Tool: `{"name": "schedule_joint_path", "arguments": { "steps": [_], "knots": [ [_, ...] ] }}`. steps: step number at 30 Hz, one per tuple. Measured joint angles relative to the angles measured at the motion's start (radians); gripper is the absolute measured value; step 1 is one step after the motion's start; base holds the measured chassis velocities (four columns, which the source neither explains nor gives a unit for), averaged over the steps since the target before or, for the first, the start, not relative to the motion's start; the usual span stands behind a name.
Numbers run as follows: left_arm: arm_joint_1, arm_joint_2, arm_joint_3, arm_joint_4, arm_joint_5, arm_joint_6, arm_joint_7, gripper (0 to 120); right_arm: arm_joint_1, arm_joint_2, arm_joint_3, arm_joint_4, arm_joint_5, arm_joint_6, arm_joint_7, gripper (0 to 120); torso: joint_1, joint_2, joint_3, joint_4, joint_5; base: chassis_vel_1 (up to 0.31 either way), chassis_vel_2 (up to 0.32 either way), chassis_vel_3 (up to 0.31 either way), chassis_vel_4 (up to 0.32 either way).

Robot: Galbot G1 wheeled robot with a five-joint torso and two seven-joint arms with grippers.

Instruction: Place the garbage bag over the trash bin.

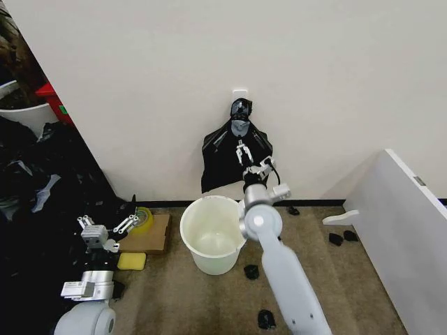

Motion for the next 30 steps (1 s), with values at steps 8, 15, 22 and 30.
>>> {"name": "schedule_joint_path", "arguments": {
  "steps": [8,15,22,30],
  "knots": [
    [-0.018,-0.005,0.006,0.028,0.025,-0.01,-0.003,100,0.029,0.0,0.009,-0.037,-0.002,0.019,-0.044,53,0.0,0.0,0.0,-0.0001,0.0,0.0,0.0,0.0,0.0],
    [-0.021,-0.007,0.007,0.045,0.041,-0.02,-0.011,100,0.013,0.004,-0.002,-0.009,-0.004,0.027,-0.071,25,0.0,0.0,0.0,0.0,-0.0001,0.0,0.0,0.0,0.0],
    [-0.021,-0.009,0.006,0.056,0.053,-0.029,-0.019,100,0.0,0.003,-0.011,0.014,-0.01,0.027,-0.09,2,0.0,0.0,0.0,-0.0001,0.0,0.0,0.0,0.0,0.0],
    [-0.023,-0.009,0.005,0.067,0.061,-0.031,-0.032,100,-0.026,0.002,-0.017,0.022,-0.031,0.034,-0.135,0,0.0,0.0,0.0,0.0,0.0,0.0,0.0,0.0,0.0]
  ]
}}
